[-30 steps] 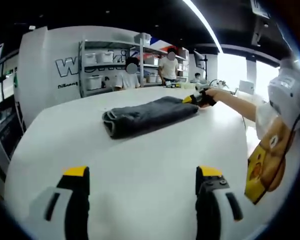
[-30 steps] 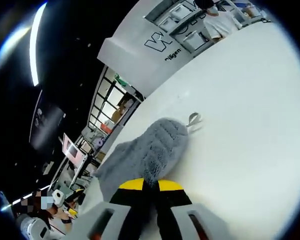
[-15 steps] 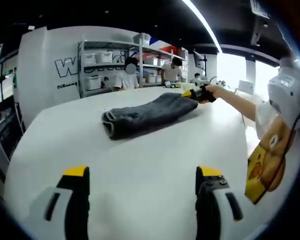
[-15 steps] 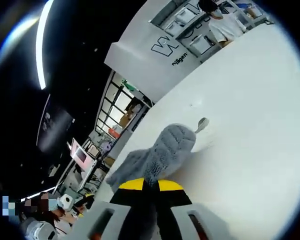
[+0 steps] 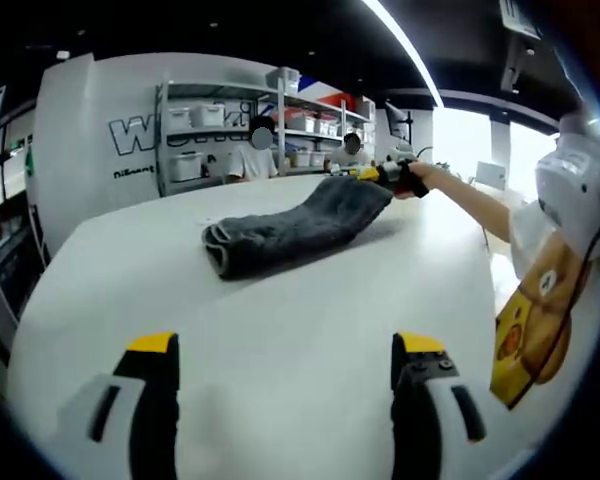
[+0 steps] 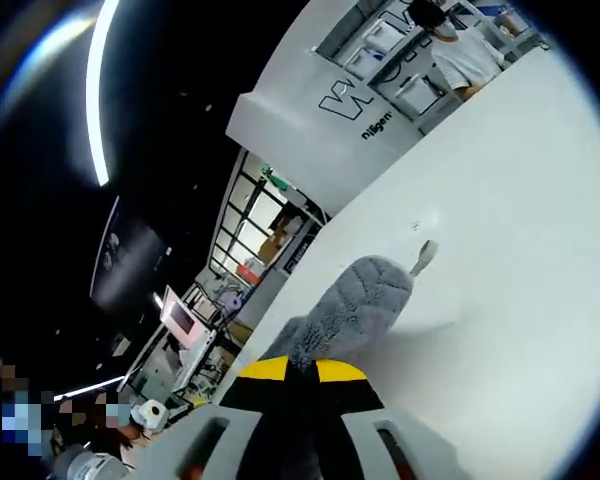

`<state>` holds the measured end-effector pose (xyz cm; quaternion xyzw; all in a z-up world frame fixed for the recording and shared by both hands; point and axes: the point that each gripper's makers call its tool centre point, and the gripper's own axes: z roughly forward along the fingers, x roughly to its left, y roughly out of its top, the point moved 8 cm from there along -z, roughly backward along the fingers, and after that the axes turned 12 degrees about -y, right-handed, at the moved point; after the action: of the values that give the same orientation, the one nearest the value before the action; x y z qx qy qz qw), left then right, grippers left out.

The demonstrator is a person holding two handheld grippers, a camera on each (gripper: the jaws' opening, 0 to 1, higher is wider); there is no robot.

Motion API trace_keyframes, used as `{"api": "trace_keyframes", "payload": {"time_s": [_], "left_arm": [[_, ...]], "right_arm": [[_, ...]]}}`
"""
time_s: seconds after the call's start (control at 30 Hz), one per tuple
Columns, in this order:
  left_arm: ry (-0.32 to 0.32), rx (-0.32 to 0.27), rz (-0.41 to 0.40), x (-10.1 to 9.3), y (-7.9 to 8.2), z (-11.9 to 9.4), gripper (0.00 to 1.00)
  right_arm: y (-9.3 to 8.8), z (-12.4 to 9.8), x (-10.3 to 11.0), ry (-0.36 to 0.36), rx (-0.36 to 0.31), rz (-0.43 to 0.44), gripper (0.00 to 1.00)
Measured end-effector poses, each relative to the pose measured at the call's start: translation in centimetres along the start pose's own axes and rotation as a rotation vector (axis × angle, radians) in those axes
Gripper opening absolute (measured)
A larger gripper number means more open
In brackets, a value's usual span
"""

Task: Fold the towel on the table until its edges align and the towel forms a compact rectangular stack.

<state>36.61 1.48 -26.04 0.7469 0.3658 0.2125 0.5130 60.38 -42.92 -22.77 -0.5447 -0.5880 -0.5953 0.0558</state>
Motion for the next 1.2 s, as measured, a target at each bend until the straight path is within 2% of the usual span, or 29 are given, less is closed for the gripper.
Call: {"api": "trace_keyframes", "payload": {"time_s": [0.2,0.6,1.2], "left_arm": [[-0.002,-0.003,0.000,0.0,-0.1,0.0,0.92],[0.004,-0.012,-0.007,0.3,-0.3,-0.2,0.92],[0.006,-0.022,-0.012,0.5,-0.6,-0.5,0.92]], "right_arm": [[0.6,0.8,1.3,0.022,0.004,-0.024,0.07],[0.4,2.1,3.4,0.047,0.013,-0.045,0.07],[0.2,6.0,7.3,0.101,0.062,-0.095,0.07]]}}
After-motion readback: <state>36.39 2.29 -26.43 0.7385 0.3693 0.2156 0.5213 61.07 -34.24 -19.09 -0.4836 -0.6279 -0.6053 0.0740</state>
